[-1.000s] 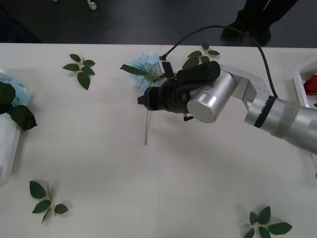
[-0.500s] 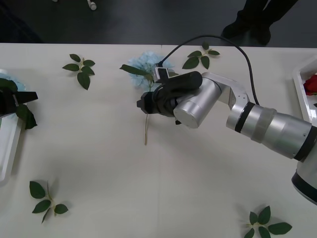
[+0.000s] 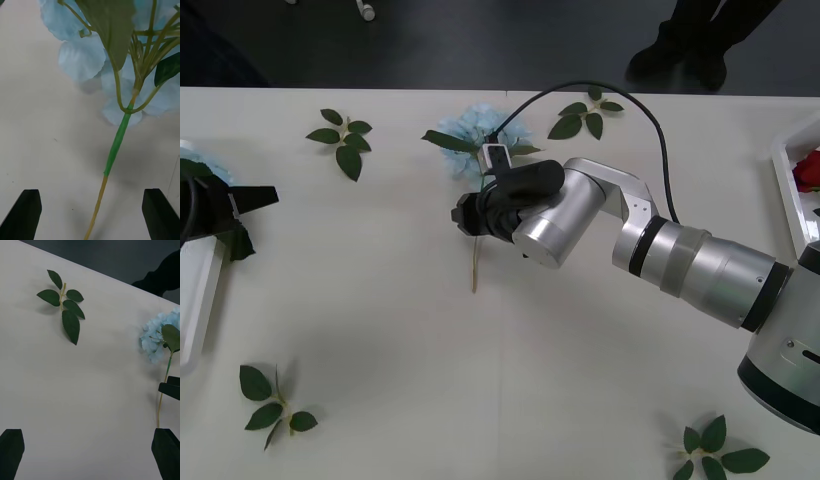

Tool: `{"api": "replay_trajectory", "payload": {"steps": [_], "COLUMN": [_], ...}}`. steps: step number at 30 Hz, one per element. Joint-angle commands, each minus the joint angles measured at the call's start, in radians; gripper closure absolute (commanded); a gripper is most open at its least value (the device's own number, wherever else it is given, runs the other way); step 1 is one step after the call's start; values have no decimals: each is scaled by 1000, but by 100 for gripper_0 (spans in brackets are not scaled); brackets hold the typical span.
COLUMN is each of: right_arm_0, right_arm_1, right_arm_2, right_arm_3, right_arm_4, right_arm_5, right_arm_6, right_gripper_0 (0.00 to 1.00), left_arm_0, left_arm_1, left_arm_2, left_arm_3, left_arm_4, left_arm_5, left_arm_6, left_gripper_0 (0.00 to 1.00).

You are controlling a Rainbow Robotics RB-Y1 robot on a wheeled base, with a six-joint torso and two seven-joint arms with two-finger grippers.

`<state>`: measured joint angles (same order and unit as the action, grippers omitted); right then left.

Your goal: Put the red flowers into the right box and the blue flowers into the left box

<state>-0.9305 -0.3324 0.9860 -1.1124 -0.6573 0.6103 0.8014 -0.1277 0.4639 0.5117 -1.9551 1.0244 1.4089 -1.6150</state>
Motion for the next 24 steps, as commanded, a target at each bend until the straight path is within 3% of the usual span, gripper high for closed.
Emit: {"api": "replay_trajectory", "payload": {"steps": [1,13,14,15,16,17,18,24], "right_arm_0": [-40,-40,-40,-40,-40,-40,-40,-39], "right_arm_1": [26,85,85,85,85,85,85,84], "right_arm_2": [-12,-10,-12,-12,-12,-12,-12,-12], "right_arm_3": [14,135,135,135,135,135,135,135], "right_arm_4": [15,41,41,41,41,39,39,36], "right_arm_5": [-49,-185,-185,-185,-185,-185,-185,-185], "right_arm_6": [-83,-106,-108,-108,-108,-108,-108,-108], "right_gripper_0": [21,21,26,49,62,88,98,100], "left_arm_0": [14,-17,-17,-18,-20,-20,-21,-26], "left_arm_1": [13,7,7,7,7,7,7,7], "left_arm_2": [-25,-88,-90,-90,-90,-90,-90,-88], "left_arm_3": [-38,-54,-54,-54,-54,-54,-54,-54], "left_arm_4": [25,19,23,28,31,40,46,135], "left_arm_5": [2,2,2,2,2,2,2,2], "left_arm_6": [63,93,95,95,95,95,95,73], "left_gripper_0": [0,0,0,0,0,0,0,0]}}
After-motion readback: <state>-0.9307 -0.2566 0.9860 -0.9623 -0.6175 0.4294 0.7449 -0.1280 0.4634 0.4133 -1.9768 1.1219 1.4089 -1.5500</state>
